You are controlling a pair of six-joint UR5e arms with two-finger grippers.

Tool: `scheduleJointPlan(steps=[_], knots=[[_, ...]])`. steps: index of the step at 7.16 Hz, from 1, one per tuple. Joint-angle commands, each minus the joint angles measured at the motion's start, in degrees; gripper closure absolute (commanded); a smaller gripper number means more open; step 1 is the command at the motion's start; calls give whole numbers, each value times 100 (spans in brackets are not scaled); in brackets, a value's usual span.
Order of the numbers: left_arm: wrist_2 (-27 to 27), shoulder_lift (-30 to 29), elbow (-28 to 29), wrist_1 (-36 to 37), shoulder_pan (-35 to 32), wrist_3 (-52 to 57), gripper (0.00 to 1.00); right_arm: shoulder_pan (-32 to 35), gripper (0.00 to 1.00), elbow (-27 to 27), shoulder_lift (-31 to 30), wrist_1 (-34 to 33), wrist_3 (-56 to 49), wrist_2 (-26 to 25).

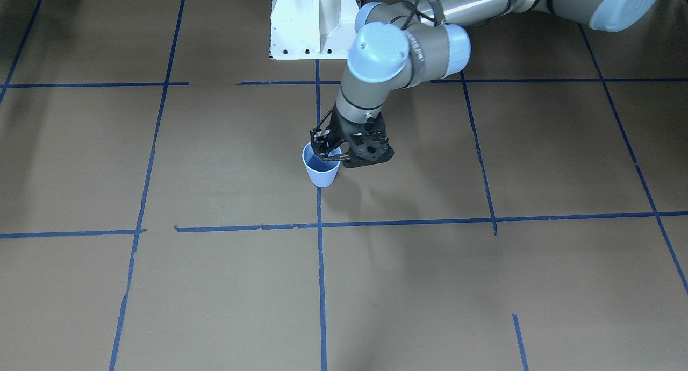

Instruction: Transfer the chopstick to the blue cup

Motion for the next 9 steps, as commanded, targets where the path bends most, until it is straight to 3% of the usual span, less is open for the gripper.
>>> scheduleJointPlan(steps=[1, 2, 3, 4, 6, 7, 9], knots=[[-584, 122, -1182, 1439, -662, 738, 0, 7, 0, -94, -28, -1, -15, -26], [-586, 122, -1510, 2031, -918, 1119, 0, 172, 0, -156, -132, -1, -85, -52], [-586, 148, -1557, 2054, -1077, 1149, 0, 496, 0, -269, -160, 34, -121, -70], [-586, 200, -1566, 2063, -1183, 1297, 0, 812, 0, -671, -134, 547, -260, -78], [-586, 410, -1749, 2107, -1272, 1422, 0, 1000, 0, -1960, -2, 2415, -183, -785], [-586, 446, -1785, 2107, -1289, 1422, 0, 1000, 0, -2410, 59, 2947, -104, -904], [-586, 447, -1795, 2107, -1289, 1422, 0, 991, 0, -2677, 252, 3216, 614, -914]])
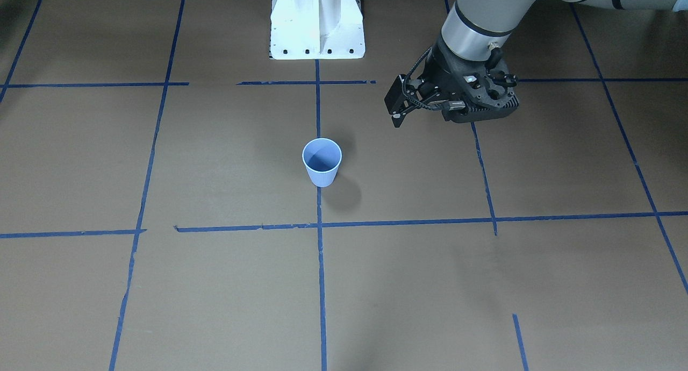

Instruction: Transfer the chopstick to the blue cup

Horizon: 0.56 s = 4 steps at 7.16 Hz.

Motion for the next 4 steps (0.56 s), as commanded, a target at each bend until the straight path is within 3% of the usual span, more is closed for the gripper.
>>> scheduleJointPlan(steps=[1, 4], knots=[[0, 1, -12, 1, 4, 3, 0, -2, 0, -443, 263, 194, 434, -37], [0, 1, -30, -8, -5, 3, 0, -115, 0, -1314, 878, 168, 434, -37]])
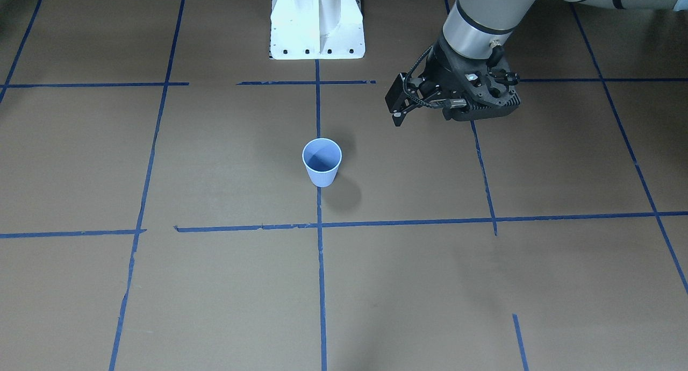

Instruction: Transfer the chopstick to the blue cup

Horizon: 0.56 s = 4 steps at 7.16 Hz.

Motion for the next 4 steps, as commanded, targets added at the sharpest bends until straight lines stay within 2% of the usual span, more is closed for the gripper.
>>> scheduleJointPlan(steps=[1, 4], knots=[[0, -9, -6, -1, -1, 0, 0, -219, 0, -334, 207, -18, 7, 0], [0, 0, -6, -10, -1, 0, 0, -379, 1, -448, 364, -18, 7, -79]])
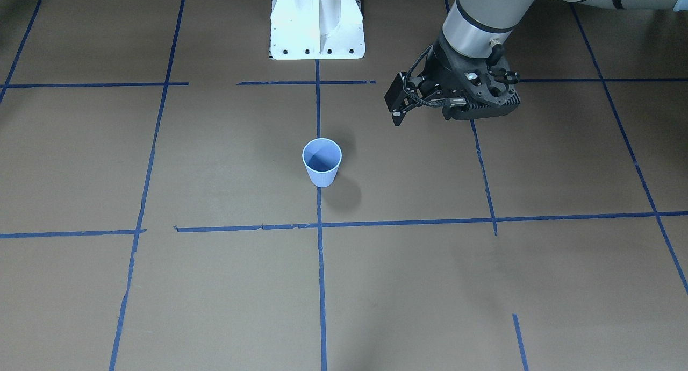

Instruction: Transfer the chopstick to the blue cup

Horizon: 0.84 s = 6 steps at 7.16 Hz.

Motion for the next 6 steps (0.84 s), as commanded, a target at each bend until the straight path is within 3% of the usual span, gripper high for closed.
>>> scheduleJointPlan(steps=[1, 2, 3, 5, 6], knots=[[0, 5, 0, -7, 0, 0, 0, -47, 1, -95, 138, -5, 0, -142], [0, 5, 8, -7, 0, 0, 0, -39, 5, -87, 139, -5, 0, -143], [0, 5, 0, -7, 0, 0, 0, -39, 25, -87, 139, 4, 0, -143], [0, 5, 0, -7, 9, -9, 0, -39, 86, -43, 139, 4, 0, -143], [0, 5, 0, -7, 9, -9, 0, -30, 95, 1, 139, 13, 0, -126]])
